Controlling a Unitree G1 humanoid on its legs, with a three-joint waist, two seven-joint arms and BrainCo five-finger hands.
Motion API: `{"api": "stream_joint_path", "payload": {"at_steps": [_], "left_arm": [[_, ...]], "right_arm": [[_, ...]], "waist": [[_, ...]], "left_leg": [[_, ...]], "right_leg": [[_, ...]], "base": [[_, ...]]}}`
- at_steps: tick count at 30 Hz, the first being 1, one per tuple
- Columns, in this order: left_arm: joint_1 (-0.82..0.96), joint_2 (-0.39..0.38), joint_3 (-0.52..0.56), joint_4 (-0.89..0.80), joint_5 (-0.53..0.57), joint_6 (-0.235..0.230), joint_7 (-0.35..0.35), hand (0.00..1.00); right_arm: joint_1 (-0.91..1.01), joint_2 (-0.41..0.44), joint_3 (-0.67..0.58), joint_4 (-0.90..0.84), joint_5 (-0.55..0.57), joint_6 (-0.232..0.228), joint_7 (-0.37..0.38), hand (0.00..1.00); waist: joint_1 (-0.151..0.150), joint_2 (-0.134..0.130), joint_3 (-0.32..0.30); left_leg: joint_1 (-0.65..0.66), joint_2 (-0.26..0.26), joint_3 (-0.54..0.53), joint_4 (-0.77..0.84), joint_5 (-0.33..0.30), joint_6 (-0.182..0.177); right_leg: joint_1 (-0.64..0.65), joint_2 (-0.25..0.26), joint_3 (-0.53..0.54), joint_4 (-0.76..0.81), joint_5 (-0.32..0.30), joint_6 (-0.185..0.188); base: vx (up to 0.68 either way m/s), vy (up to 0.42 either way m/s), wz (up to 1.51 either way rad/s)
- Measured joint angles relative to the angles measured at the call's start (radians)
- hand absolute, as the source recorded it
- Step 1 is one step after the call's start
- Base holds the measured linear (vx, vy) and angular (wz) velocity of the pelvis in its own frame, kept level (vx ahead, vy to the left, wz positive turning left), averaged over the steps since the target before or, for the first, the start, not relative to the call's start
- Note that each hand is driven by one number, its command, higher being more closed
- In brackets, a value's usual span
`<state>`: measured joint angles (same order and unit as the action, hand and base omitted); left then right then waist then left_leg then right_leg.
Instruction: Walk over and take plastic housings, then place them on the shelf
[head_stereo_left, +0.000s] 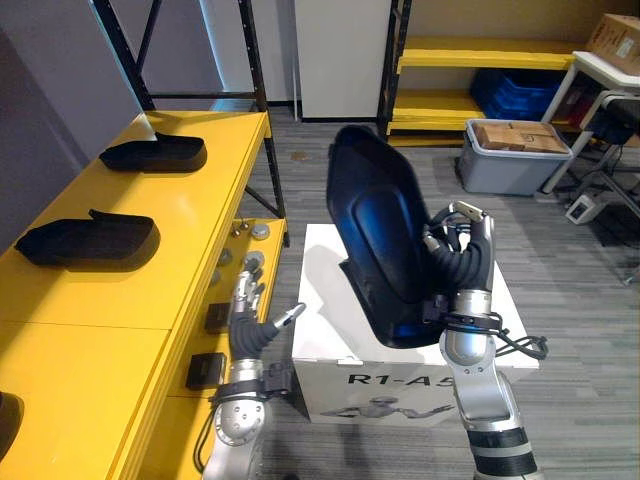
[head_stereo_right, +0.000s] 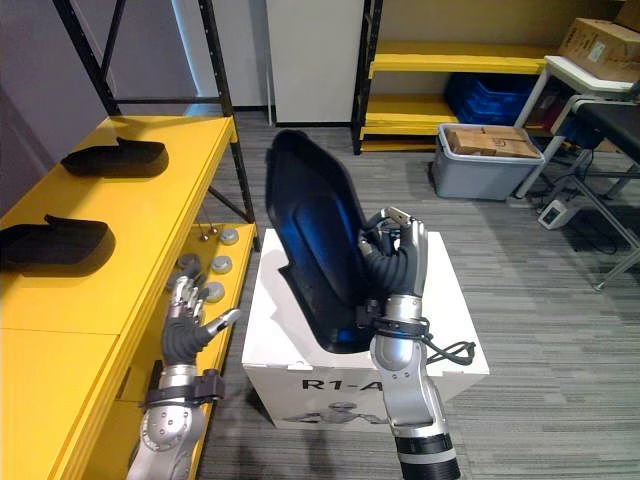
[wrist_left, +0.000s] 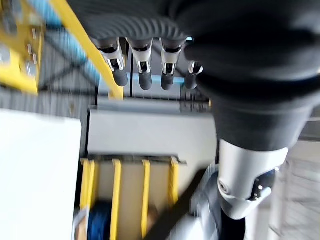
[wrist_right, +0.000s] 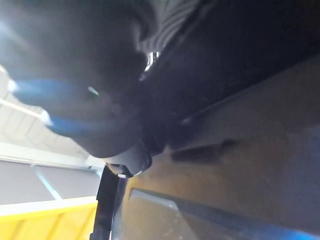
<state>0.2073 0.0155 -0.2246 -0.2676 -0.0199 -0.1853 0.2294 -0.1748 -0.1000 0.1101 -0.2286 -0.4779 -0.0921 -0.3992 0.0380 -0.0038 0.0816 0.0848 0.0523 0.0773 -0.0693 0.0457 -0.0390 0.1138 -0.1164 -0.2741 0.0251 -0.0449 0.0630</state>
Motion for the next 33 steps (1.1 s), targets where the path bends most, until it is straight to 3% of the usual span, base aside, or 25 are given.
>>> {"api": "stream_joint_path", "payload": {"at_steps": [10,19,20,30,31,33], "left_arm": [[-0.082,0.011,-0.119,0.016,-0.081,0.001,-0.016,0.00],[-0.133,0.022,-0.147,0.066,-0.165,0.004,0.008,0.00],[-0.133,0.022,-0.147,0.066,-0.172,0.004,0.009,1.00],[-0.147,0.034,-0.174,0.093,-0.281,0.007,0.041,1.00],[-0.152,0.034,-0.175,0.093,-0.298,0.008,0.053,1.00],[-0.161,0.034,-0.175,0.095,-0.310,0.010,0.074,1.00]], "right_arm": [[-0.066,0.021,0.115,-0.001,0.001,-0.007,0.012,1.00],[-0.072,0.020,0.160,-0.002,0.001,-0.007,0.020,1.00],[-0.072,0.020,0.163,-0.002,0.001,-0.007,0.019,1.00],[-0.075,0.018,0.218,-0.006,0.001,-0.008,0.018,1.00],[-0.078,0.017,0.224,-0.006,0.001,-0.008,0.017,0.00],[-0.080,0.018,0.236,-0.007,0.002,-0.009,0.012,0.00]], "waist": [[-0.018,-0.001,-0.003],[-0.023,-0.001,-0.021],[-0.024,-0.001,-0.023],[-0.023,-0.002,-0.044],[-0.025,-0.002,-0.047],[-0.026,-0.002,-0.048]], "left_leg": [[0.006,0.001,0.015,-0.003,0.000,0.000],[0.007,0.001,0.030,-0.007,0.000,0.000],[0.007,0.001,0.031,-0.007,0.000,0.000],[0.005,0.001,0.034,-0.007,0.000,0.000],[0.005,0.001,0.034,-0.007,0.000,0.000],[0.005,0.001,0.037,-0.007,0.000,0.000]], "right_leg": [[-0.005,0.001,0.017,0.002,0.001,-0.001],[-0.013,0.002,0.032,0.001,0.004,-0.001],[-0.014,0.002,0.033,0.001,0.004,-0.001],[-0.017,0.001,0.038,-0.002,0.011,-0.001],[-0.017,0.001,0.038,-0.003,0.011,-0.001],[-0.017,0.002,0.040,-0.006,0.014,-0.002]], "base": [[-0.01,0.009,-0.05],[-0.01,0.013,-0.05],[-0.03,0.015,-0.05],[-0.02,0.011,-0.01],[0.00,0.000,0.00],[0.00,0.000,0.00]]}}
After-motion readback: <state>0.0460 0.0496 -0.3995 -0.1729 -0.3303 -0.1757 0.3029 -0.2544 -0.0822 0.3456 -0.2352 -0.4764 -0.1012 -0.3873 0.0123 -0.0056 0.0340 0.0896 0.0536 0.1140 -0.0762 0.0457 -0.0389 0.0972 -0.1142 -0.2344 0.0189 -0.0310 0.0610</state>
